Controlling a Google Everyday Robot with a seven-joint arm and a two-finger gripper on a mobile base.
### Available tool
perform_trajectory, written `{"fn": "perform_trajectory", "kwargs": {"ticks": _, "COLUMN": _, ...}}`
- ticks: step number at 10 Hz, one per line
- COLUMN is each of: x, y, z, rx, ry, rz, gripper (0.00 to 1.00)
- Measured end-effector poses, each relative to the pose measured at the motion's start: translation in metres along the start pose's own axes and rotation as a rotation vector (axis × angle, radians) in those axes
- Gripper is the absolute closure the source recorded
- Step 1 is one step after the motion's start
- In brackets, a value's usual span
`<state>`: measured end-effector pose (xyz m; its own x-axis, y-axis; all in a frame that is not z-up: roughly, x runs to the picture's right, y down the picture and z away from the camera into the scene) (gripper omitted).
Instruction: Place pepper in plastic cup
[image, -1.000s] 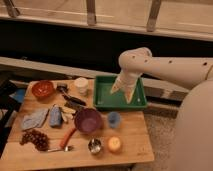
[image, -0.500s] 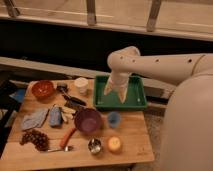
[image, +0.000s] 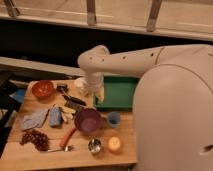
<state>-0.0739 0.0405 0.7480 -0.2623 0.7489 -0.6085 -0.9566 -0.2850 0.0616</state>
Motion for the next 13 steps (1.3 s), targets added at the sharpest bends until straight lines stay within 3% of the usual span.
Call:
{"fn": "perform_trajectory", "kwargs": {"ticks": 3, "x": 0.044, "y": 0.048, "z": 0.004, "rx": -0.051, "ry": 0.03, "rz": -0.086, "gripper": 0.34}}
{"fn": "perform_trajectory", "kwargs": {"ticks": 5, "x": 0.076, "y": 0.066, "z": 0.004, "rx": -0.065, "ry": 0.04, "rz": -0.138, "gripper": 0.34}}
{"fn": "perform_trajectory", "kwargs": {"ticks": 8, "x": 0.073, "y": 0.064, "z": 0.004, "rx": -0.063, "ry": 0.036, "rz": -0.134, "gripper": 0.34}}
{"fn": "perform_trajectory", "kwargs": {"ticks": 10, "x": 0.078, "y": 0.065, "z": 0.012, "rx": -0.066, "ry": 0.057, "rz": -0.155, "gripper": 0.34}}
{"fn": "perform_trajectory", "kwargs": {"ticks": 13, "x": 0.115, "y": 0.089, "z": 0.037, "rx": -0.078, "ry": 0.108, "rz": -0.219, "gripper": 0.34}}
